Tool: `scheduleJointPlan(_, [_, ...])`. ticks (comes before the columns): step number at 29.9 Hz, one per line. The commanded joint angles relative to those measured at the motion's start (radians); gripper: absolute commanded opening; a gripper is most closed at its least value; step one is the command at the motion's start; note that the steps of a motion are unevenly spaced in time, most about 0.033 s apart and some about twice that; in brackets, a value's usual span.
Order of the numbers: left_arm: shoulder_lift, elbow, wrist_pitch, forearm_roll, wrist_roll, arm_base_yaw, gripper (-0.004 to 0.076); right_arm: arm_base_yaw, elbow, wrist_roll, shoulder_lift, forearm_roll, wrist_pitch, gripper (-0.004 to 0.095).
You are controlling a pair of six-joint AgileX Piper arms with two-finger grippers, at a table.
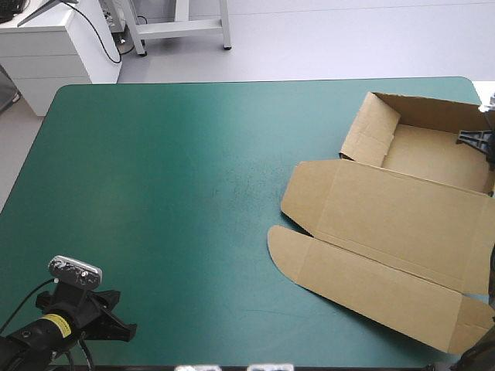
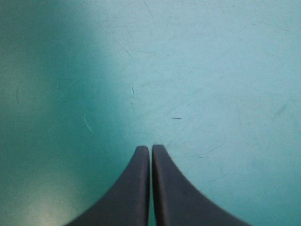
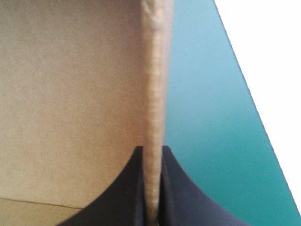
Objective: Fold the box
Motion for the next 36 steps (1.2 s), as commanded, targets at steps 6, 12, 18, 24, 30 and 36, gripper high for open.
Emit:
scheduleJointPlan(6, [0.004,-0.024,-0.057,-0.004,-0.006,-0.004,-0.0008,-0.048,-0.025,-0.013,-0.058,-0.221,0.007,0.0360])
scheduleJointPlan(12, [0.004,-0.024,-0.057,-0.004,-0.006,-0.004,-0.0008,-0.070,-0.025,-0.051,-0.065,-0.072,0.007,0.0420])
scheduleJointPlan(18, [0.004,-0.024,-0.057,-0.004,0.000,-0.004,-0.0008,-0.070,-0.025,-0.113,-0.144,0.007,0.007,0.0420])
scheduleJointPlan(24, [0.004,-0.024,-0.057,-0.004,0.000,-0.004,-0.0008,-0.070,0.001,-0.139,-0.279,0.150,0.007,0.0416])
scheduleJointPlan(30, [0.004,-0.024,-0.057,-0.004,0.000,-0.004,-0.0008,-0.032,0.137,-0.208,-0.471,0.295,0.007,0.0416])
scheduleJointPlan(36, [0.004,-0.024,-0.057,-0.004,0.000,-0.004,-0.0008,0.065,0.339,-0.229,-0.636,0.293,0.007,0.0412])
